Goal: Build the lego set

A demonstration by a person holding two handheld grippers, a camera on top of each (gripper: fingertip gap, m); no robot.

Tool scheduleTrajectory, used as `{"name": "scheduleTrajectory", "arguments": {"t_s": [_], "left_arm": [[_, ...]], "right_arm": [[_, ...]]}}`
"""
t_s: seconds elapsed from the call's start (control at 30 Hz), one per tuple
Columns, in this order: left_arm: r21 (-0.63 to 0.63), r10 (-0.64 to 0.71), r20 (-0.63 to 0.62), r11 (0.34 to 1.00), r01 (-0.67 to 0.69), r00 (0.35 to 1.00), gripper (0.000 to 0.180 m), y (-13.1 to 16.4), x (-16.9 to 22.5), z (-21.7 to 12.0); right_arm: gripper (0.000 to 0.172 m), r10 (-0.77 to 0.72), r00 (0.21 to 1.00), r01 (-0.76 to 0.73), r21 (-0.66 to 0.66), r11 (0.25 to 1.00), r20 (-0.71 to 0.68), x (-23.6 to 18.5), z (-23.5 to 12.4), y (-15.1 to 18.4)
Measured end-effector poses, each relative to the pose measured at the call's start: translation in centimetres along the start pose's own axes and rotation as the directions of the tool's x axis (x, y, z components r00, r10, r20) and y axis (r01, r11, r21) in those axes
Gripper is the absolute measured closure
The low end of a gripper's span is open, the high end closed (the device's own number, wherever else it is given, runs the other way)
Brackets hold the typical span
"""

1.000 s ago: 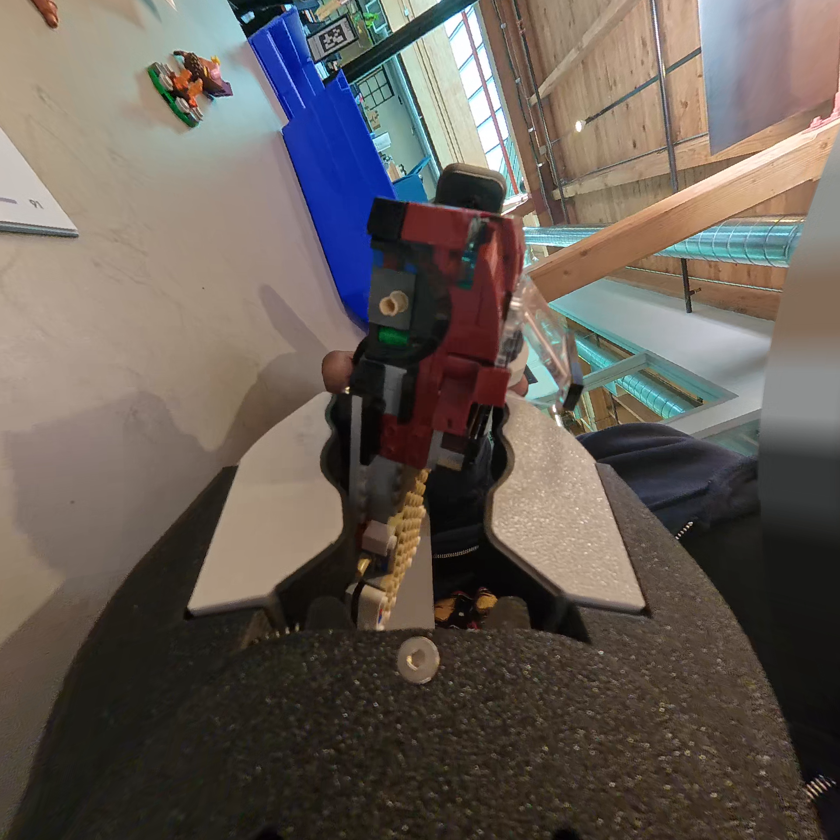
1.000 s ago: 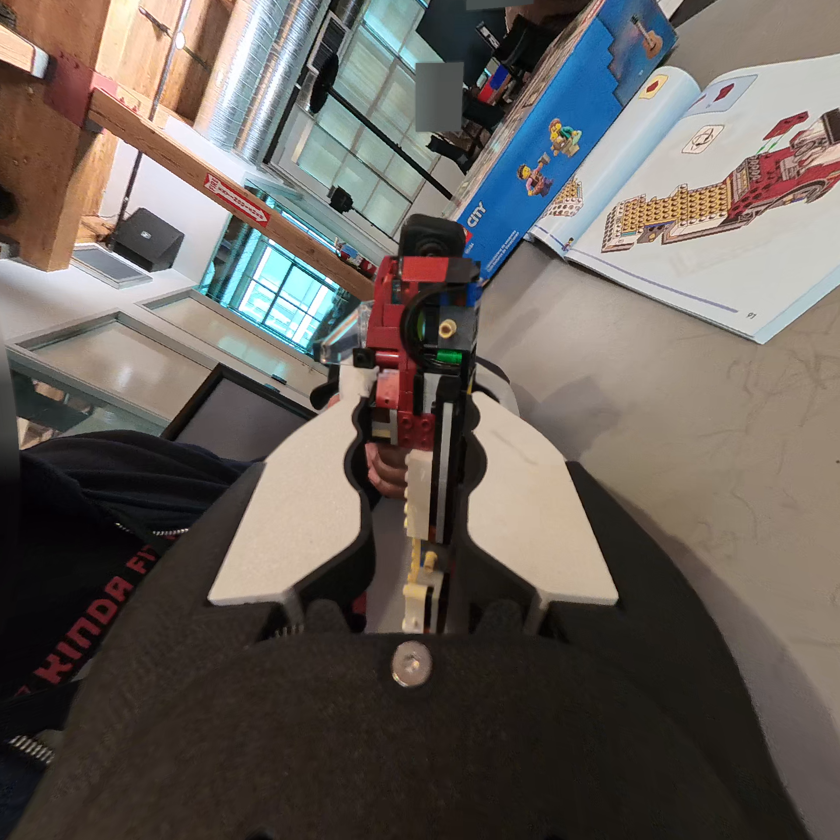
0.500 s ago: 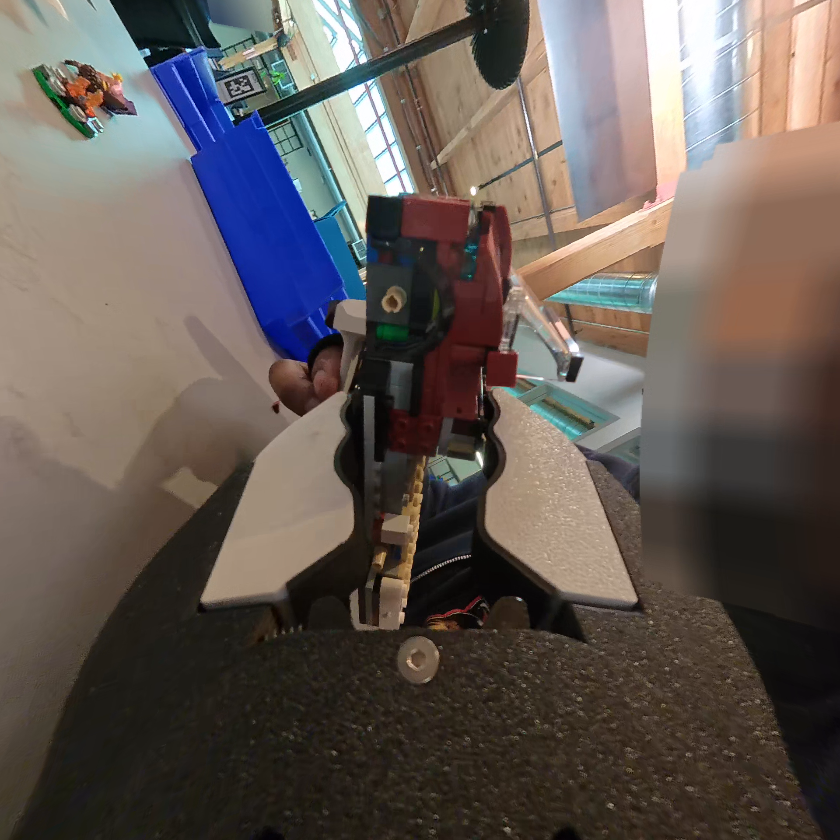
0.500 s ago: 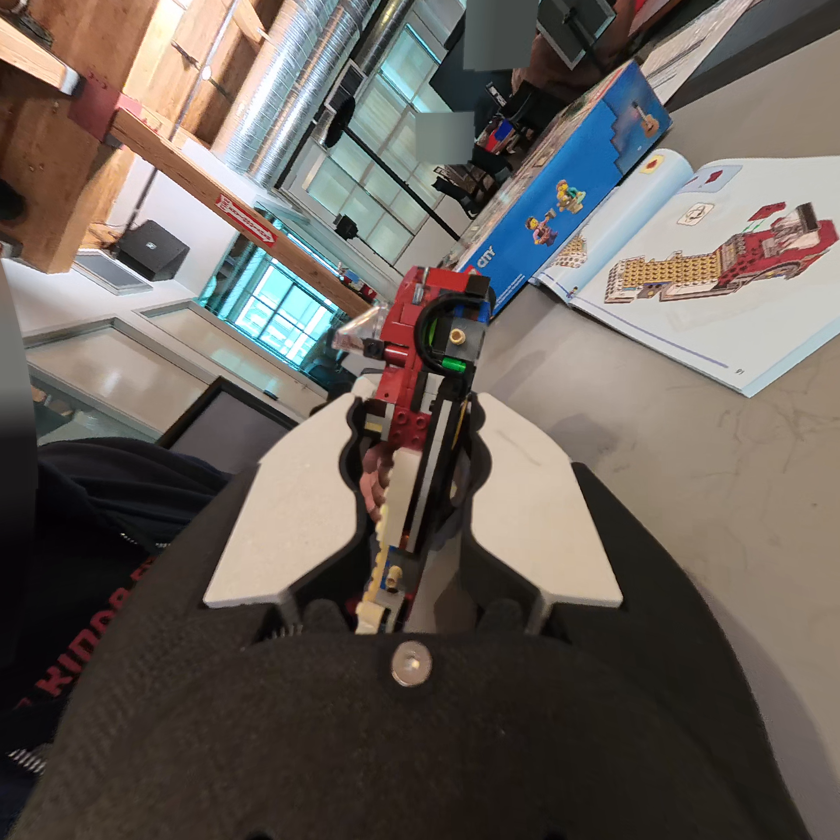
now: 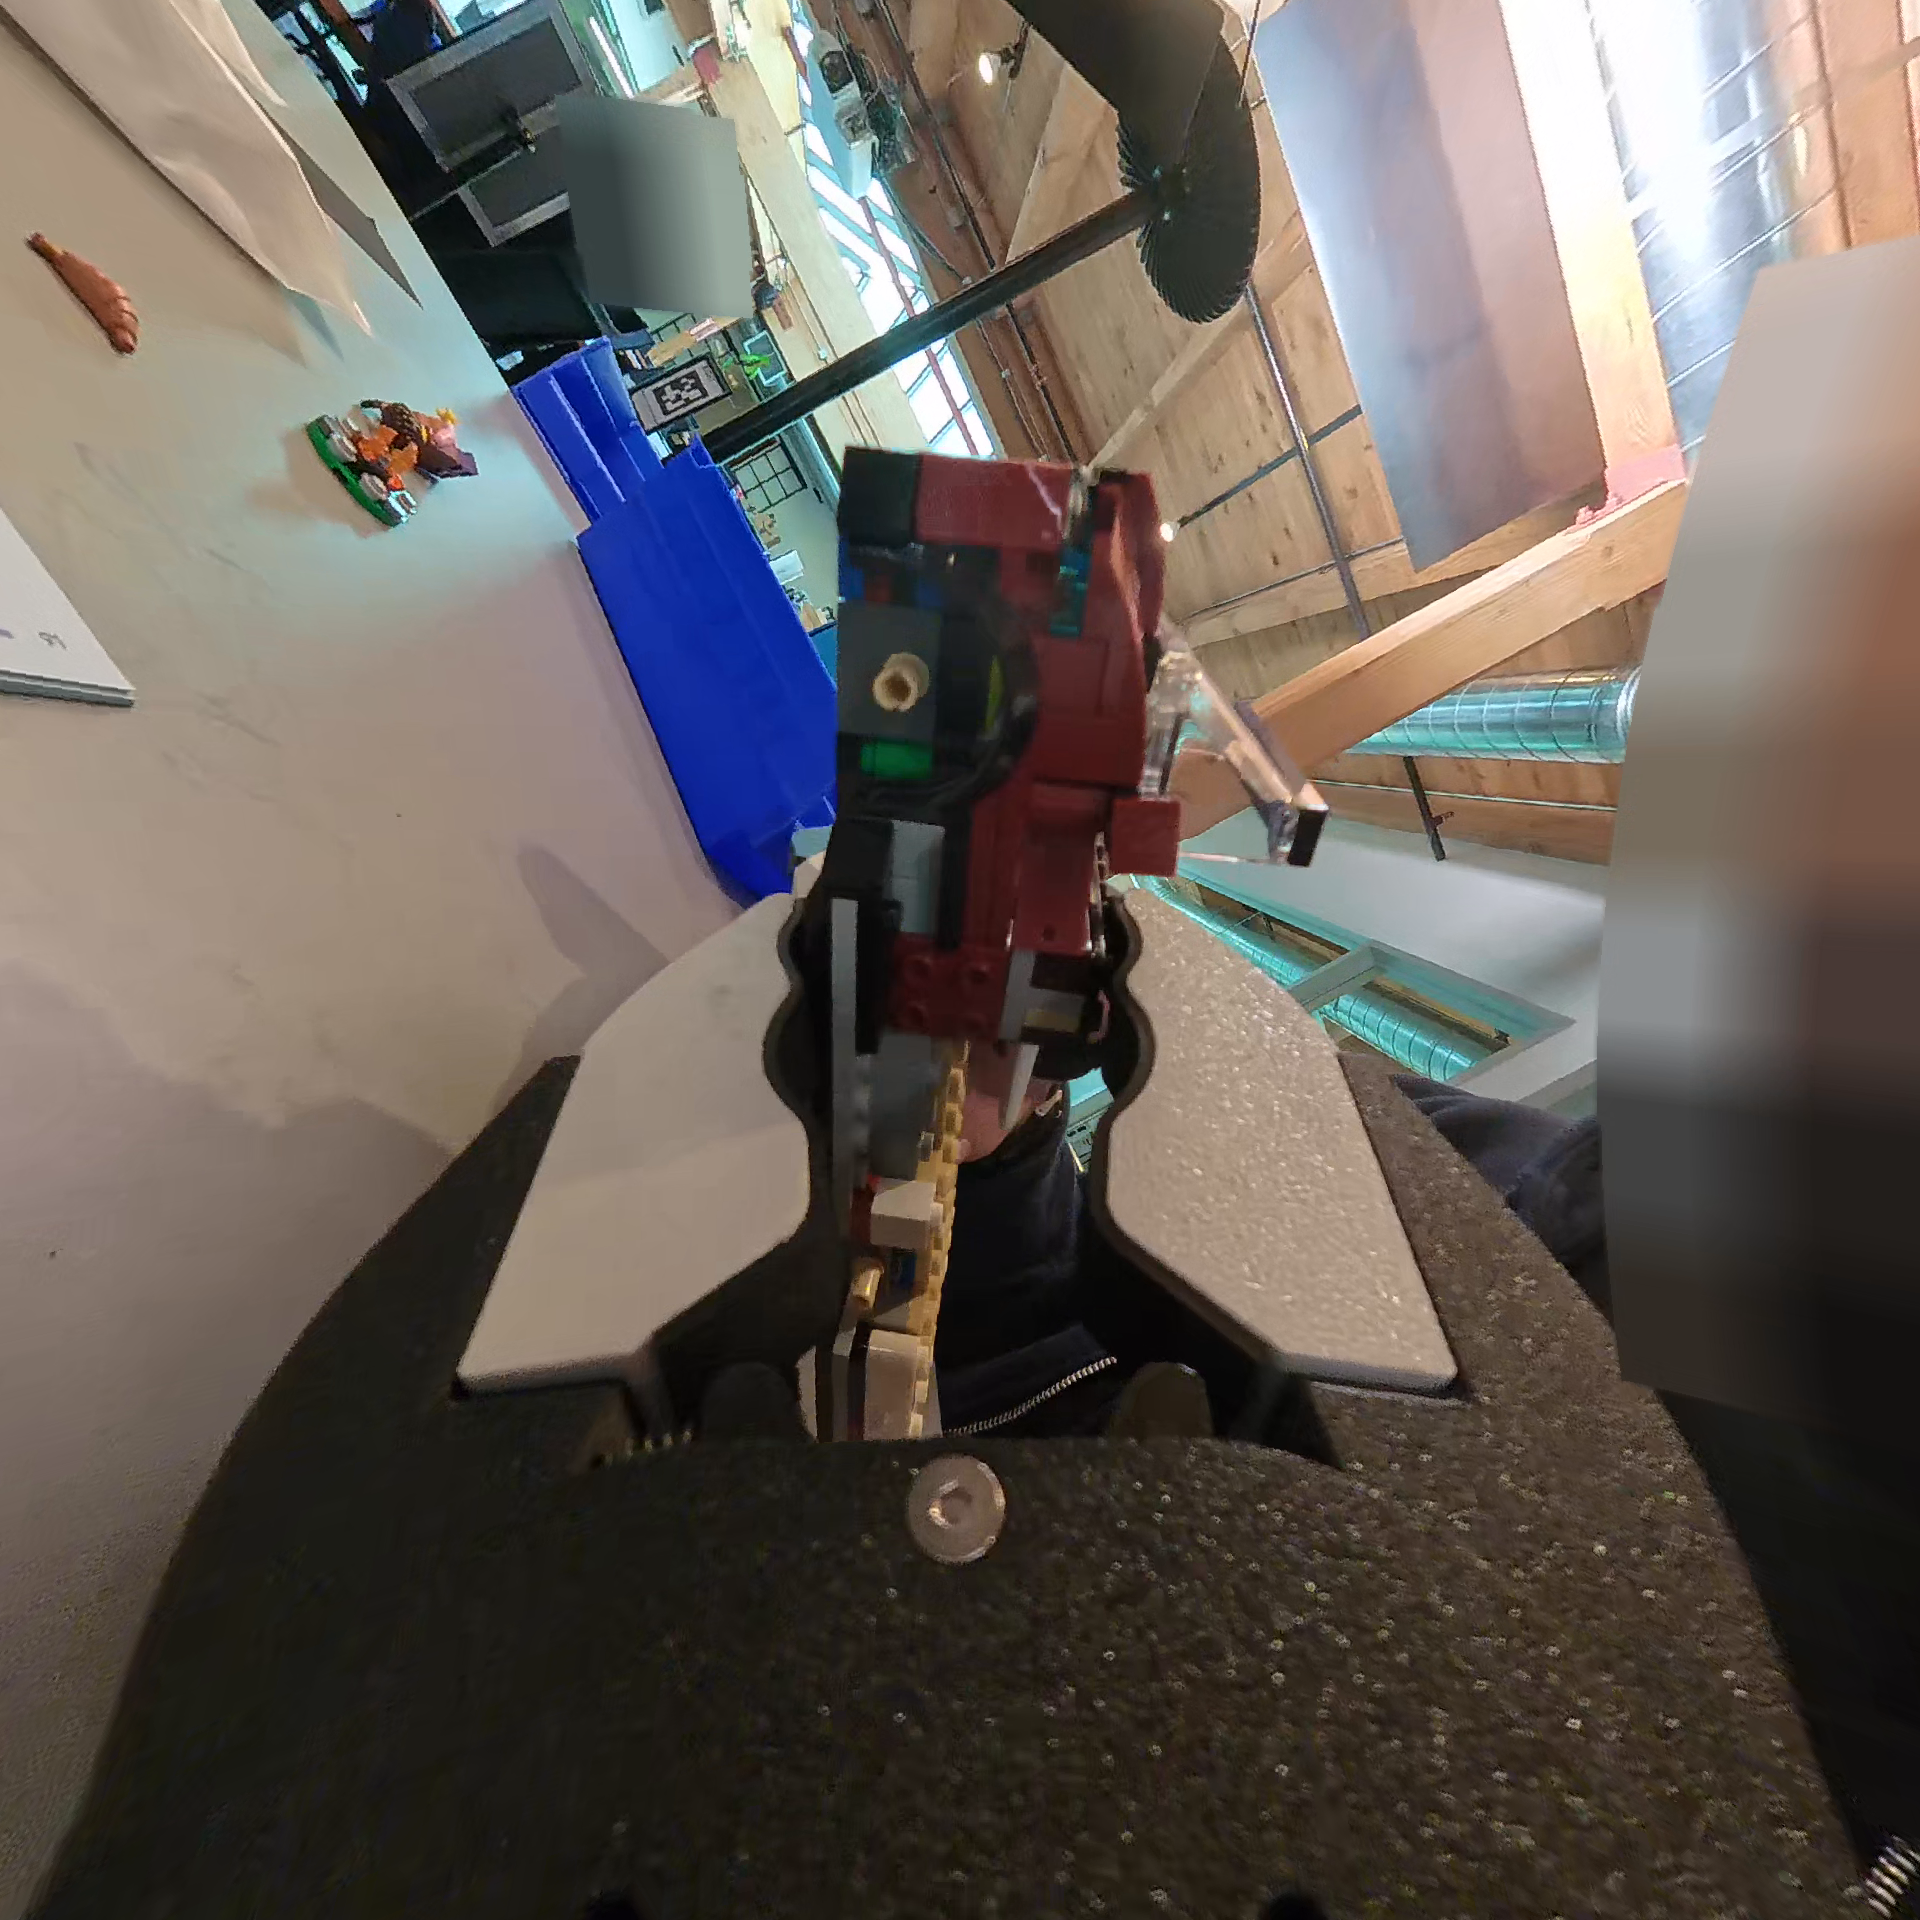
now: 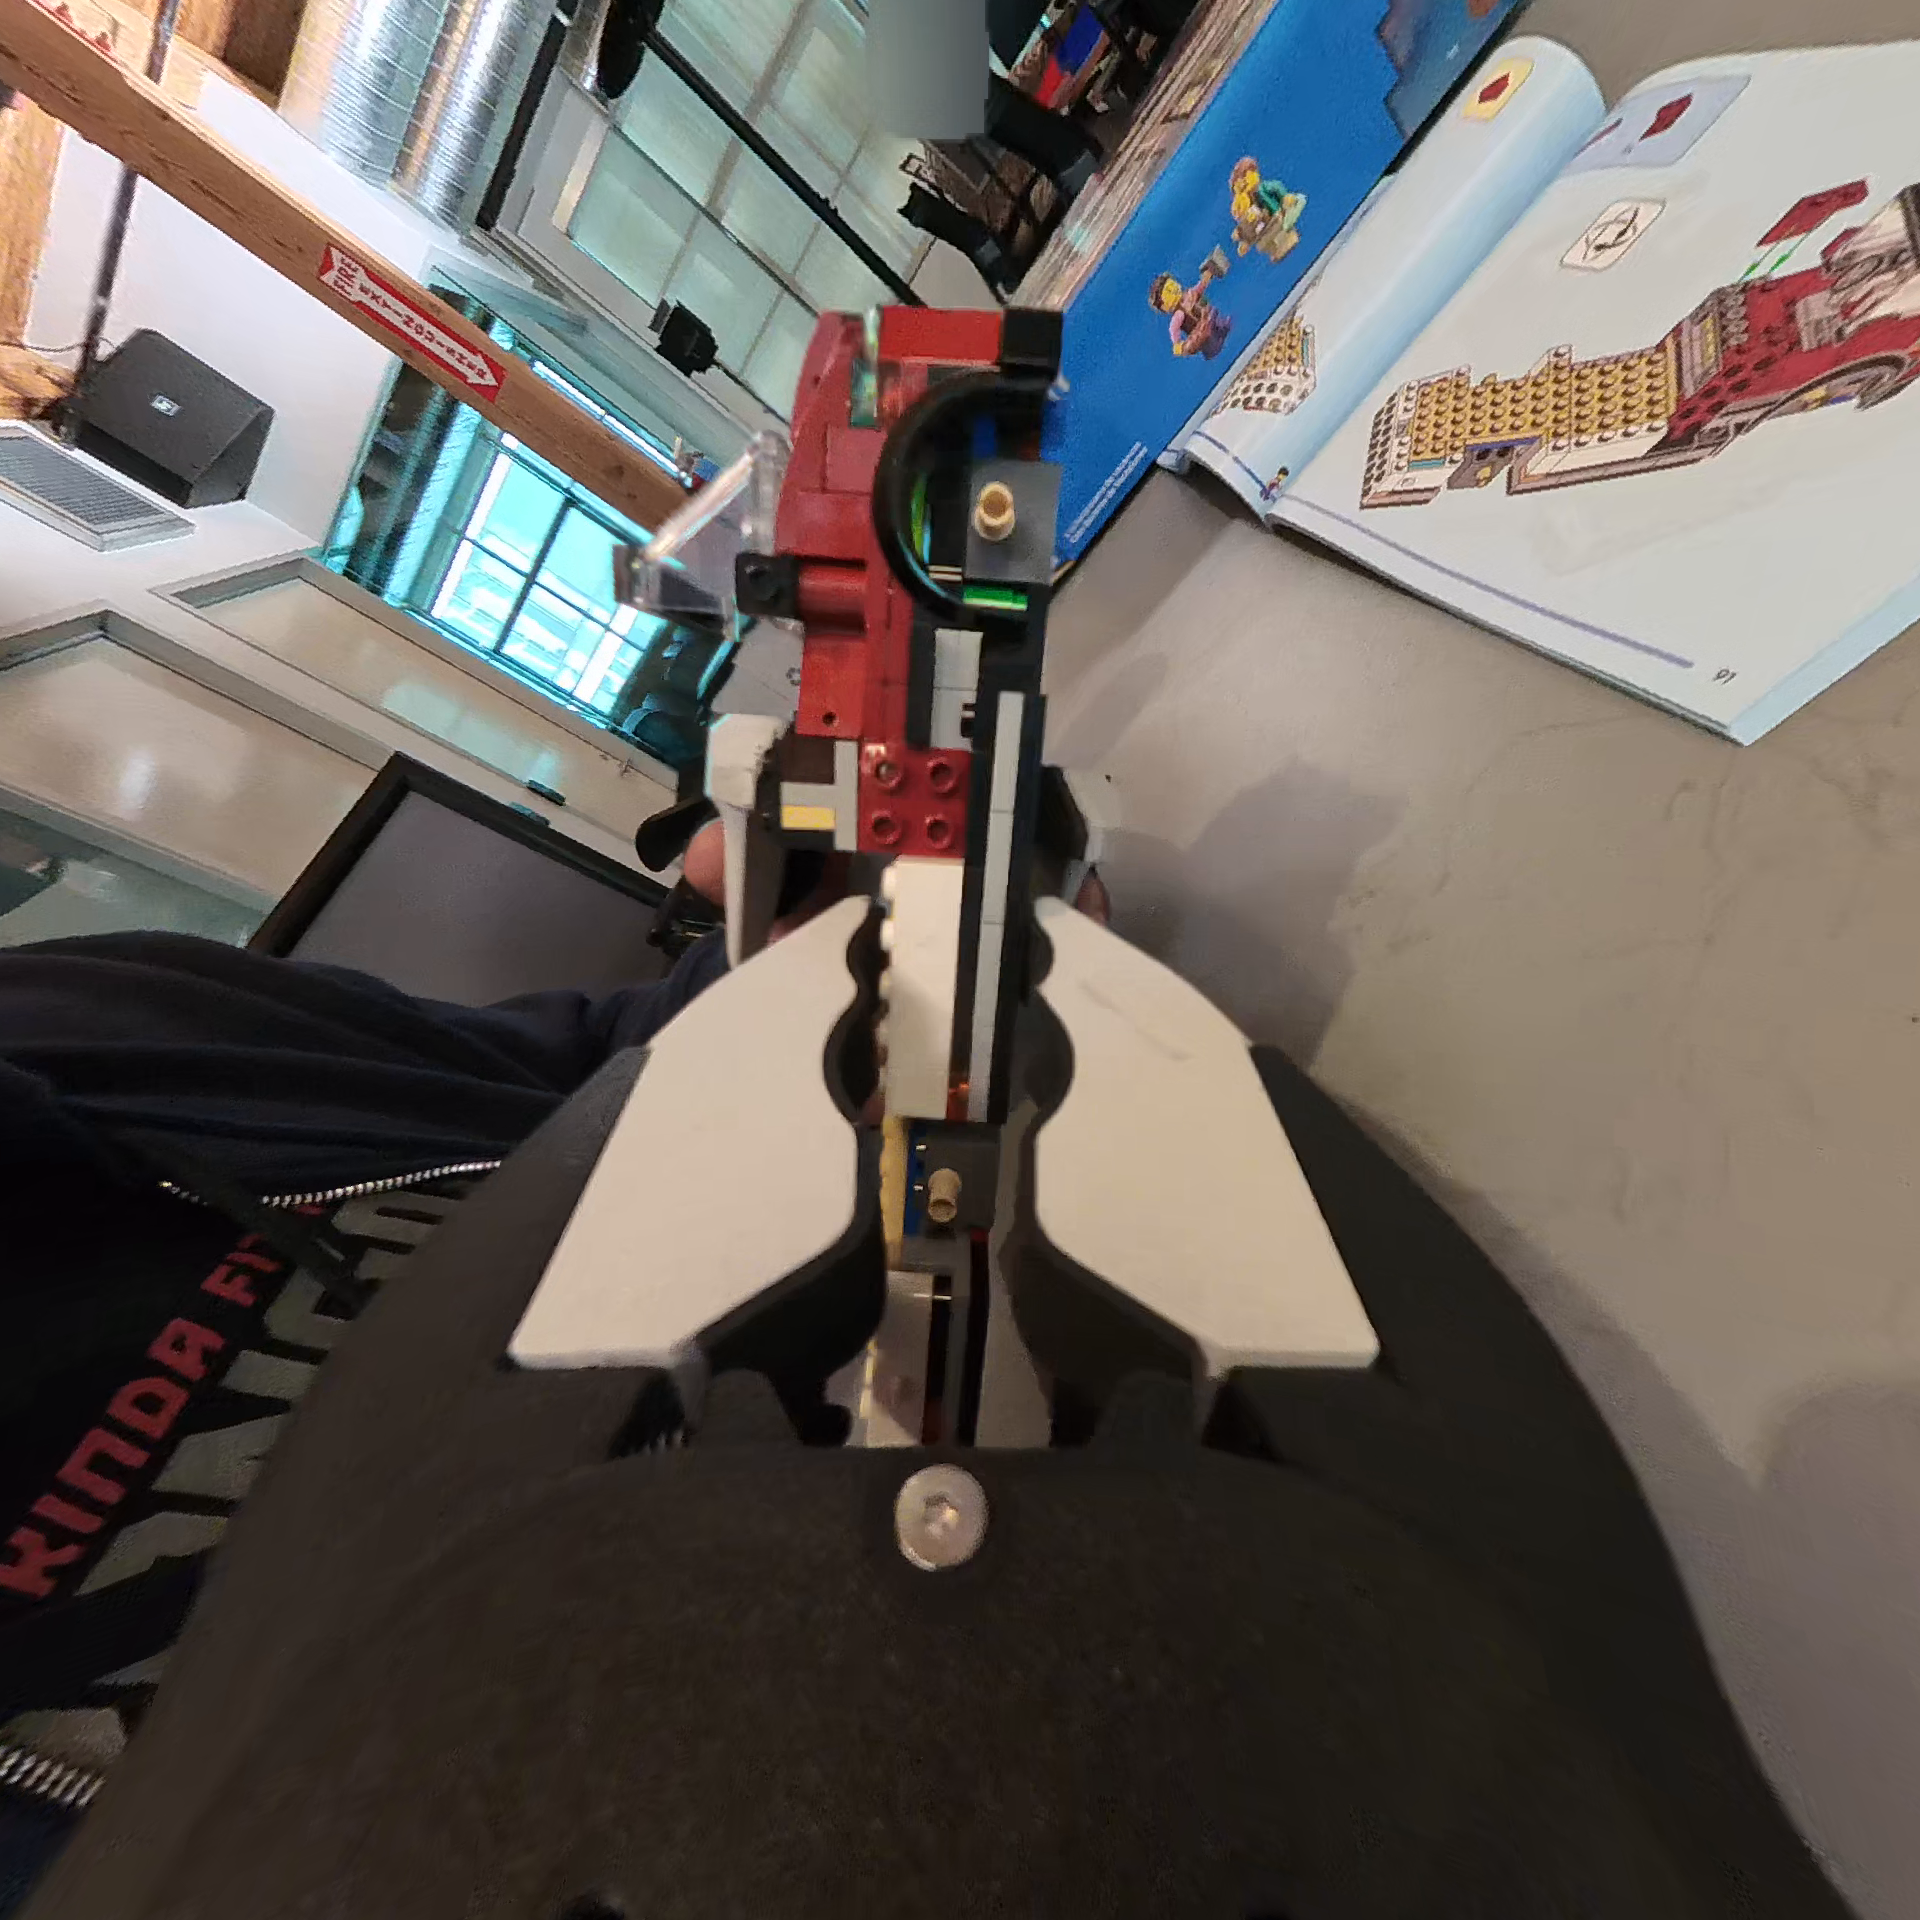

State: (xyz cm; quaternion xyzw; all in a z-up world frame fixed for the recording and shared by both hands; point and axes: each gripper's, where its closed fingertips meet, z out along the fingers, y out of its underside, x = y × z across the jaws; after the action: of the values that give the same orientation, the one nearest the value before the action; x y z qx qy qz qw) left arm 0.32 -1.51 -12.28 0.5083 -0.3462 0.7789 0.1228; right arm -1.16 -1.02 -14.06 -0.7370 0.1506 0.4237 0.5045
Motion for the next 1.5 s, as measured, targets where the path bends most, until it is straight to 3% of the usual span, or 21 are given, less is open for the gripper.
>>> {"name": "scheduleTrajectory", "arguments": {"t_s": [0.2, 0.37, 0.7, 0.9, 0.97, 1.07, 1.17, 1.27, 1.5], "left_arm": [[-0.016, 0.061, -0.058, 0.998, -0.062, 0.996, 0.129, 0.0, 1.3, 0.0], [-0.033, 0.076, -0.053, 0.996, -0.078, 0.996, 0.111, 0.1, 1.4, 0.4], [0.008, 0.071, -0.027, 0.997, -0.071, 0.997, 0.12, -0.2, 1.2, 0.8], [0.009, 0.022, -0.056, 1.0, -0.021, 0.998, 0.125, -0.3, 0.9, 0.4], [0.034, -0.027, -0.048, 0.999, 0.028, 0.998, 0.125, -0.8, 0.4, 0.0], [0.064, -0.055, -0.005, 0.996, 0.055, 0.998, 0.126, -1.7, -0.5, -0.8], [0.046, -0.041, 0.048, 0.998, 0.039, 0.998, 0.126, -2.0, -1.2, -1.4], [0.023, -0.027, 0.066, 0.999, 0.026, 0.997, 0.126, -1.9, -1.7, -1.5], [-0.032, -0.018, 0.065, 0.999, 0.02, 0.998, 0.126, -0.9, -1.6, -0.7]], "right_arm": [[0.149, 0.042, 0.994, -0.046, 0.032, 0.998, 0.098, -0.8, -0.2, -0.5], [0.149, 0.05, 0.992, -0.055, 0.036, 0.998, 0.119, -1.2, 0.1, -0.3], [0.149, 0.072, 0.994, -0.08, 0.101, 0.992, 0.079, -0.9, 0.6, -0.8], [0.141, 0.011, 1.0, -0.011, 0.053, 0.999, 0.016, -0.7, 0.3, -0.4], [0.132, -0.025, 0.999, 0.027, 0.045, 0.999, -0.032, -0.6, -0.9, -0.7], [0.131, -0.109, 0.98, 0.115, 0.026, 0.993, -0.167, 0.3, -5.1, -1.3], [0.138, -0.228, 0.877, 0.221, -0.068, 0.973, -0.422, 3.1, -11.4, -0.6], [0.14, -0.288, 0.786, 0.213, -0.199, 0.957, -0.547, 5.1, -16.3, 1.9], [0.147, -0.378, 0.7, 0.106, -0.435, 0.894, -0.606, 6.7, -17.9, 6.9]]}}
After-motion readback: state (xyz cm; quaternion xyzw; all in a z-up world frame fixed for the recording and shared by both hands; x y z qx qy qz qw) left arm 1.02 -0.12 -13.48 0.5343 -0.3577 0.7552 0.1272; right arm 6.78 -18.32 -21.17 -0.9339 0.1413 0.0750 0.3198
